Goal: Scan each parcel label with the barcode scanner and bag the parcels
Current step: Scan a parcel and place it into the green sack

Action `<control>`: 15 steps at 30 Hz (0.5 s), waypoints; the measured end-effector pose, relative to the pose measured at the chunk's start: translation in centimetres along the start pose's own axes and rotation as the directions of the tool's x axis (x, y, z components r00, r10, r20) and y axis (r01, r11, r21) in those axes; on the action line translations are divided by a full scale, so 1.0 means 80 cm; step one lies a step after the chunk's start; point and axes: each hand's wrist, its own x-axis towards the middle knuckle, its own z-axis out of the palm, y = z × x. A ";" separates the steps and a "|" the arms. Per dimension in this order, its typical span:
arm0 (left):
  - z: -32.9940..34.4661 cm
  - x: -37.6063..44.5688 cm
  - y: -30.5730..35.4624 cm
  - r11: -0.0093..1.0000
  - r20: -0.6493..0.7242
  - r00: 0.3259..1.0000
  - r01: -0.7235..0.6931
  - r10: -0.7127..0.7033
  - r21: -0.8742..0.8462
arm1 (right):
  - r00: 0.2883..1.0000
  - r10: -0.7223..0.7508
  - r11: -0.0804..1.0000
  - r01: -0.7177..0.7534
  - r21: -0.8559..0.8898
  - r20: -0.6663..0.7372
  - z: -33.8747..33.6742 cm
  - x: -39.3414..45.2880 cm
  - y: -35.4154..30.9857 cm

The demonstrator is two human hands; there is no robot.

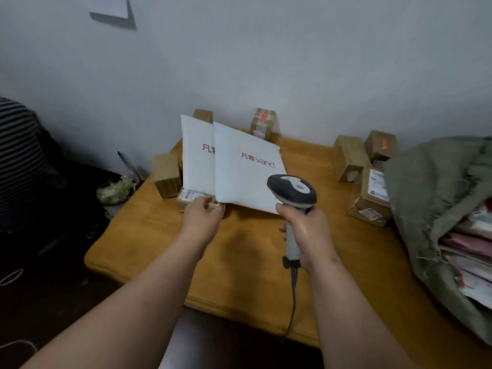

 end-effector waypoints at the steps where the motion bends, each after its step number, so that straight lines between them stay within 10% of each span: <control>1: -0.004 0.009 -0.004 1.000 -0.003 1.000 0.012 -0.012 -0.004 | 1.000 0.004 1.000 -0.004 -0.008 0.006 0.011 0.007 0.001; 15: 0.025 0.163 0.027 0.982 0.072 0.984 0.154 -0.162 0.105 | 0.994 0.099 0.995 -0.097 -0.031 0.054 0.118 0.171 0.000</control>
